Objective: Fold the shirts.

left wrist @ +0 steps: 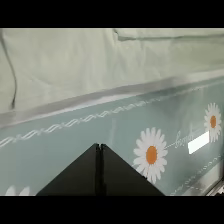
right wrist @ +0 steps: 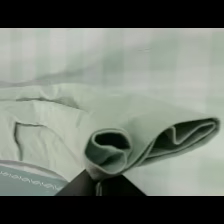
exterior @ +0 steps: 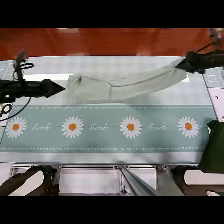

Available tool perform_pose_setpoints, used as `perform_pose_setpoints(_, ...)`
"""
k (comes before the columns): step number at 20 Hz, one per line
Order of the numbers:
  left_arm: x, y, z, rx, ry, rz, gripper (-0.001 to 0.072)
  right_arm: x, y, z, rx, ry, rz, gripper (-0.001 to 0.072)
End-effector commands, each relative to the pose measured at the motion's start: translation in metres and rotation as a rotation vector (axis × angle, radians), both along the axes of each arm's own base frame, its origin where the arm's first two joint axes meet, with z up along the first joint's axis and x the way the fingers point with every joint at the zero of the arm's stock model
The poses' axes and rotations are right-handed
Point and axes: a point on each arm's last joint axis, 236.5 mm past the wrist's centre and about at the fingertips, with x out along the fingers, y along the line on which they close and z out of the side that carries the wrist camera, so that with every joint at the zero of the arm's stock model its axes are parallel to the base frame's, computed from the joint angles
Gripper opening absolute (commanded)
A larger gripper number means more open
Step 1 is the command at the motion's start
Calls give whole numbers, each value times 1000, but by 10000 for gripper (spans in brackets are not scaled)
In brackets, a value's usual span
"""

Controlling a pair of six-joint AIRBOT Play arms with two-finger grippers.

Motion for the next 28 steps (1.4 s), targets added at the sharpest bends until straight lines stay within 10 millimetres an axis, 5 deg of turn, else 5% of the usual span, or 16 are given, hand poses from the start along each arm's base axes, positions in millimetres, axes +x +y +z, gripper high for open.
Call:
perform_pose_setpoints(1, 3, -60, 10, -16, -93, -83, 19, -57, -4, 40, -74, -46, -2, 31)
perform_pose_setpoints(9, 3, -274, -31, -34, -44, -401, 18, -174, 38, 72, -81, -97, -21, 31)
perform_pose_setpoints(12, -23, -339, -63, -8, 93, -540, 18, -195, 46, 83, -84, -130, -34, 31)
perform_pose_setpoints(16, -71, -394, -97, 0, 219, -644, 18, -203, 52, 90, -77, -144, -30, 31)
perform_pose_setpoints(20, -131, -423, -120, 30, 269, -762, 19, -202, 53, 91, -69, -148, -29, 31)
perform_pose_setpoints(22, -134, -425, -116, 27, 263, -772, 19, -202, 53, 91, -69, -149, -30, 31)
perform_pose_setpoints(25, -94, -399, -98, 10, 259, -719, 19, -202, 54, 91, -65, -149, -31, 31)
perform_pose_setpoints(28, -29, -339, -70, -12, 260, -614, 19, -200, 58, 96, -40, -162, -31, 31)
